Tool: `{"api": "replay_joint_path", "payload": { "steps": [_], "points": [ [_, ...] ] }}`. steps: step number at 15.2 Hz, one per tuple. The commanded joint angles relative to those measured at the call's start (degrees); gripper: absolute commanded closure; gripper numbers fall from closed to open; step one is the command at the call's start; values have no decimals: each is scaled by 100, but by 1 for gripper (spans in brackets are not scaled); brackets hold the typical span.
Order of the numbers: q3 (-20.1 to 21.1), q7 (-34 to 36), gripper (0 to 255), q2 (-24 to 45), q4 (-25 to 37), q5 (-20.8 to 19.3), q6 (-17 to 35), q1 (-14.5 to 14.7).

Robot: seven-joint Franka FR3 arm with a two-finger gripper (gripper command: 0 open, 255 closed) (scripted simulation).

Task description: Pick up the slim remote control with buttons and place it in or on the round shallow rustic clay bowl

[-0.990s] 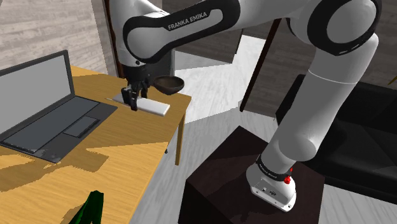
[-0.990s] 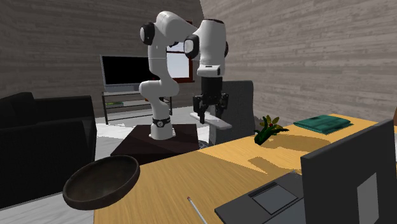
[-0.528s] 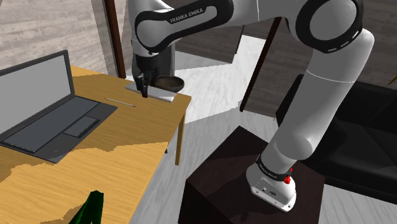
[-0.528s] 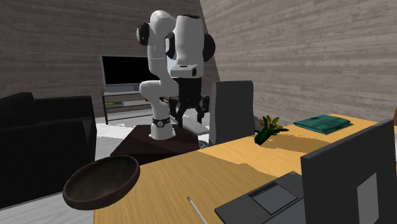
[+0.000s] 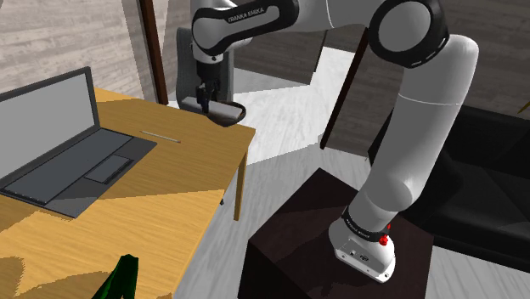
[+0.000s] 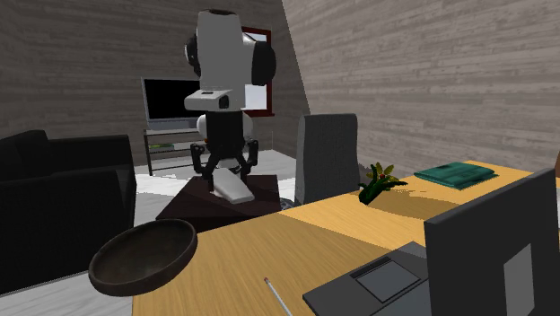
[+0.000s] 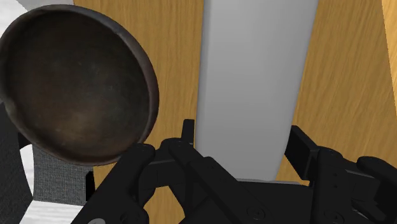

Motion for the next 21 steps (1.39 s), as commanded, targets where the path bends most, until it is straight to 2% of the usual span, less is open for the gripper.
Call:
{"api": "replay_joint_path", "payload": {
  "steps": [1, 11, 21],
  "points": [
    [-90, -226, 255, 148, 198, -19, -47, -125],
    [-465, -1208, 255, 1329, 1965, -124, -619, -656],
    [-489, -1170, 255, 1503, 1455, -169, 62, -663]
  ]
}}
